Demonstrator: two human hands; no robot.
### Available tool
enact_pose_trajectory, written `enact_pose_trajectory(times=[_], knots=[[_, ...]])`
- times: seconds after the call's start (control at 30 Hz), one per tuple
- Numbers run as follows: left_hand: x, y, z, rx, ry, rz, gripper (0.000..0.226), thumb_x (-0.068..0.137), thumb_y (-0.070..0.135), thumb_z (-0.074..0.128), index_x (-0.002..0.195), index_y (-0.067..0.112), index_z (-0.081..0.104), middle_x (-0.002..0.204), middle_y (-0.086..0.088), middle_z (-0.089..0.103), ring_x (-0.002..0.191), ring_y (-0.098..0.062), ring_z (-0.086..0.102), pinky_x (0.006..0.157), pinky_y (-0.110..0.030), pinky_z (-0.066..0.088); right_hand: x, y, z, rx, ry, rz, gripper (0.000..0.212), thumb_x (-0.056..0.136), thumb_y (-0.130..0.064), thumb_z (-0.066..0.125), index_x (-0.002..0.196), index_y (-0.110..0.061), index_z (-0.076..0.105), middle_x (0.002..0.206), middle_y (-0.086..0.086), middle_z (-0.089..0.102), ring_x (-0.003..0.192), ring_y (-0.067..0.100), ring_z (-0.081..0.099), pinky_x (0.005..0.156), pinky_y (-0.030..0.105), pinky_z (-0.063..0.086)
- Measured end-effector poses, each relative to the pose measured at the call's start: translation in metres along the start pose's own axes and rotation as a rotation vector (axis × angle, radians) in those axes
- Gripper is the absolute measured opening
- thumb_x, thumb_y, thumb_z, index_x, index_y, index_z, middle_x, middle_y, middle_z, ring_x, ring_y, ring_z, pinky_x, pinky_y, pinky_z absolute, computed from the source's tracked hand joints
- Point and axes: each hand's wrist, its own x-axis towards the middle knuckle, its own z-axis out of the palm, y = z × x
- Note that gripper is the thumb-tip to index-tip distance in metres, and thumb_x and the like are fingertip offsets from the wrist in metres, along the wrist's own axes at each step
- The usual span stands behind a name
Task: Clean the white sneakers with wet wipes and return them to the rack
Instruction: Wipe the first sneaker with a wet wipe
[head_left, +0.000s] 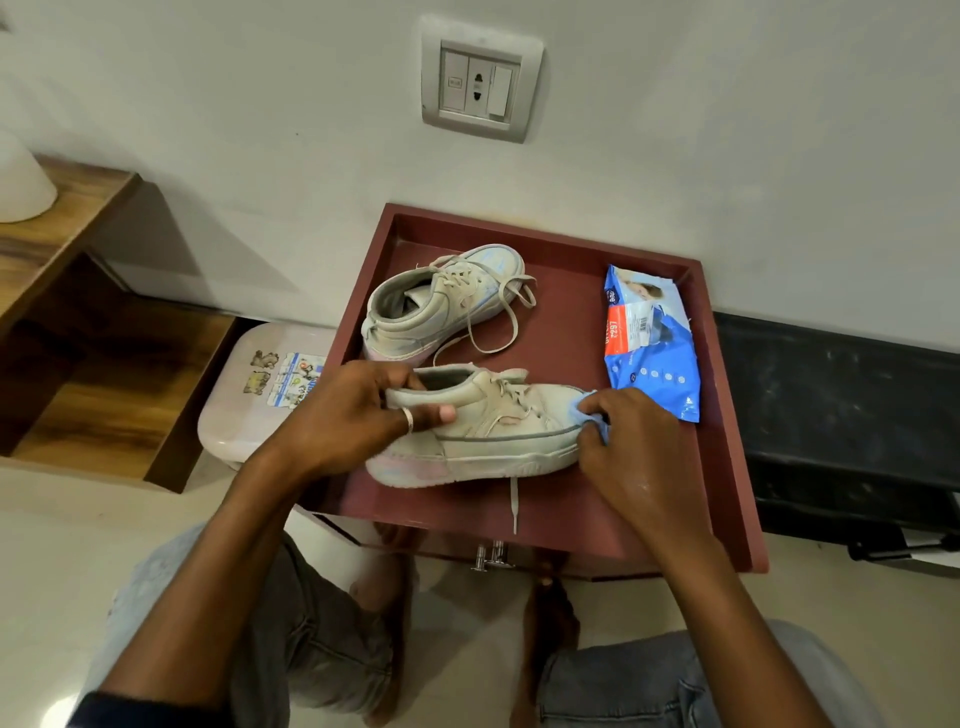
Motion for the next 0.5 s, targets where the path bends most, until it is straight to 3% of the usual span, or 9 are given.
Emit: enact_pose_trajectory(times=[0.1, 0.2, 0.3, 0.4, 0.5], knots=[[0.003, 0.004, 0.003, -0.188, 0.066, -0.1, 0.035, 0.083, 0.047, 0.078, 0.086, 0.013, 0.07, 0.082, -0.011, 0.073, 0.064, -0.016, 0.06, 0.061, -0.033, 0.046, 0.003, -0.002, 0.0, 0.084, 0.066, -0.009, 0.022, 0.088, -0.006, 0.061, 0.108, -0.012, 0.068, 0.107, 0.004, 0.068, 0.099, 0.017, 0.062, 0.084, 0.027, 0.048], [0.004, 0.006, 0.006, -0.319, 0.041, -0.148, 0.029, 0.083, 0.044, 0.077, 0.084, 0.016, 0.072, 0.085, -0.008, 0.076, 0.073, -0.021, 0.07, 0.067, -0.04, 0.054, 0.006, -0.004, 0.005, 0.05, 0.08, -0.017, 0.027, 0.09, -0.003, 0.059, 0.114, -0.009, 0.068, 0.112, 0.007, 0.067, 0.104, 0.02, 0.062, 0.087, 0.025, 0.046], [0.004, 0.01, 0.007, -0.375, 0.05, -0.156, 0.026, 0.085, 0.043, 0.076, 0.086, 0.017, 0.075, 0.089, -0.005, 0.078, 0.081, -0.025, 0.075, 0.076, -0.047, 0.061, 0.004, -0.017, 0.012, 0.033, 0.112, -0.025, 0.031, 0.083, 0.005, 0.058, 0.107, -0.008, 0.072, 0.109, 0.009, 0.067, 0.102, 0.025, 0.064, 0.087, 0.028, 0.049], [0.004, 0.011, 0.007, -0.396, 0.062, -0.166, 0.033, 0.085, 0.045, 0.076, 0.09, 0.012, 0.074, 0.094, -0.01, 0.078, 0.089, -0.035, 0.075, 0.087, -0.06, 0.058, -0.011, -0.05, 0.024, 0.075, 0.156, -0.114, 0.032, 0.078, 0.007, 0.058, 0.102, -0.007, 0.073, 0.104, 0.008, 0.066, 0.097, 0.025, 0.064, 0.087, 0.025, 0.047], [0.004, 0.014, 0.009, -0.406, 0.092, -0.172, 0.03, 0.086, 0.041, 0.076, 0.085, 0.011, 0.073, 0.087, -0.012, 0.077, 0.083, -0.036, 0.074, 0.081, -0.056, 0.058, -0.028, -0.083, 0.038, 0.074, 0.15, -0.207, 0.032, 0.08, 0.006, 0.059, 0.108, -0.005, 0.072, 0.108, 0.01, 0.065, 0.1, 0.025, 0.06, 0.089, 0.025, 0.045]])
